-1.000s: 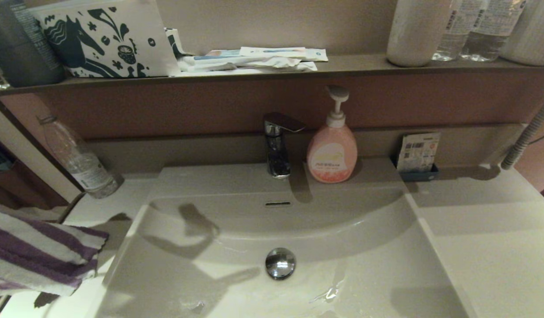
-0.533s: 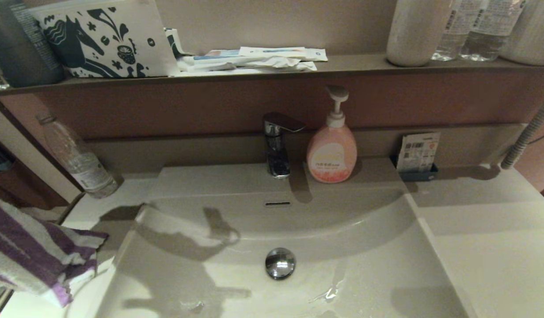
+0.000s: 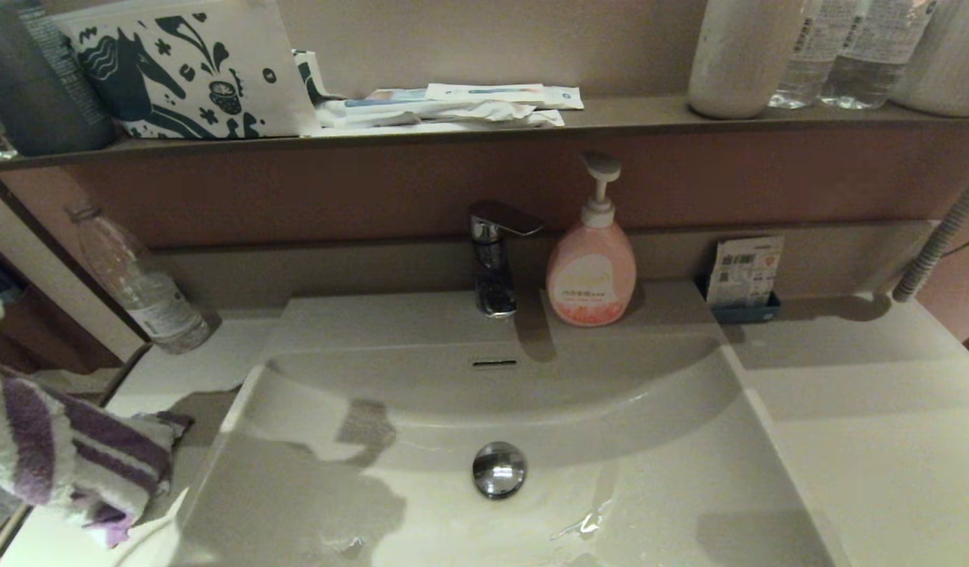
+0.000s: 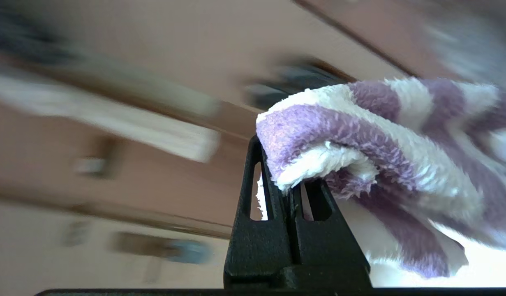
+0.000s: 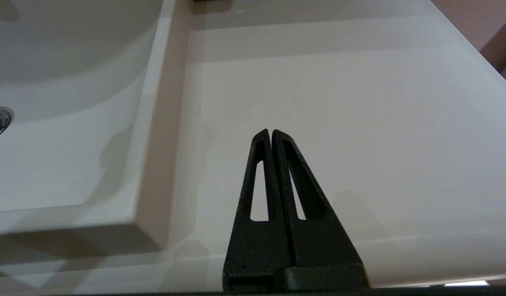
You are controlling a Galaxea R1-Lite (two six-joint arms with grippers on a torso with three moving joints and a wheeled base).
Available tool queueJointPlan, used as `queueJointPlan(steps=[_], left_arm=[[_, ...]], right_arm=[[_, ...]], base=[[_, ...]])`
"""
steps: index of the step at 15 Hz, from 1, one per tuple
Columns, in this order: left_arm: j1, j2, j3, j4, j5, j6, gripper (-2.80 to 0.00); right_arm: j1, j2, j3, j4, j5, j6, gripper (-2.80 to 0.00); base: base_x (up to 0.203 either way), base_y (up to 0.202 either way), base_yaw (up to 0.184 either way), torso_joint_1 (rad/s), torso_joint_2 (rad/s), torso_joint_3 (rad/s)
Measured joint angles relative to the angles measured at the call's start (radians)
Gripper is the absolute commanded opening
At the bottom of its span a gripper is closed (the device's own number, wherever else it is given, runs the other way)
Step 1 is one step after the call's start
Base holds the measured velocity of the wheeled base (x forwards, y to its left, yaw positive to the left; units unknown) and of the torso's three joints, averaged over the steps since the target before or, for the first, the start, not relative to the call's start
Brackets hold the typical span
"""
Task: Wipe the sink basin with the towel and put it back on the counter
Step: Wipe the sink
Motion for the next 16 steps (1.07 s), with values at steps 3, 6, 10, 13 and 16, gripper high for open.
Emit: queueJointPlan(steps=[3,6,10,13,16], left_arm=[[0.071,-0.019,-0.056,0.312,-0.119,-0.181,-2.80],[0.095,-0.026,-0.071,0.485,-0.123,-0.303,-2.80],[0.106,-0.029,-0.046,0.717,-0.168,-0.448,-2.80],[0.088,-0.023,0.022,0.724,-0.231,-0.542,-2.80],[0.072,0.003,0.096,0.628,-0.235,-0.570,-2.80]], right_arm=[[0.000,0.000,0.000,0.000,0.000,0.000,-2.80],[0.000,0.000,0.000,0.000,0.000,0.000,-2.80],[0.000,0.000,0.000,0.000,0.000,0.000,-2.80],[0.000,0.000,0.000,0.000,0.000,0.000,-2.80],[0.000,0.000,0.000,0.000,0.000,0.000,-2.80]], base=[[0.000,0.000,0.000,0.000,0.00,0.000],[0.000,0.000,0.000,0.000,0.00,0.000],[0.000,0.000,0.000,0.000,0.00,0.000],[0.000,0.000,0.000,0.000,0.00,0.000],[0.000,0.000,0.000,0.000,0.00,0.000]])
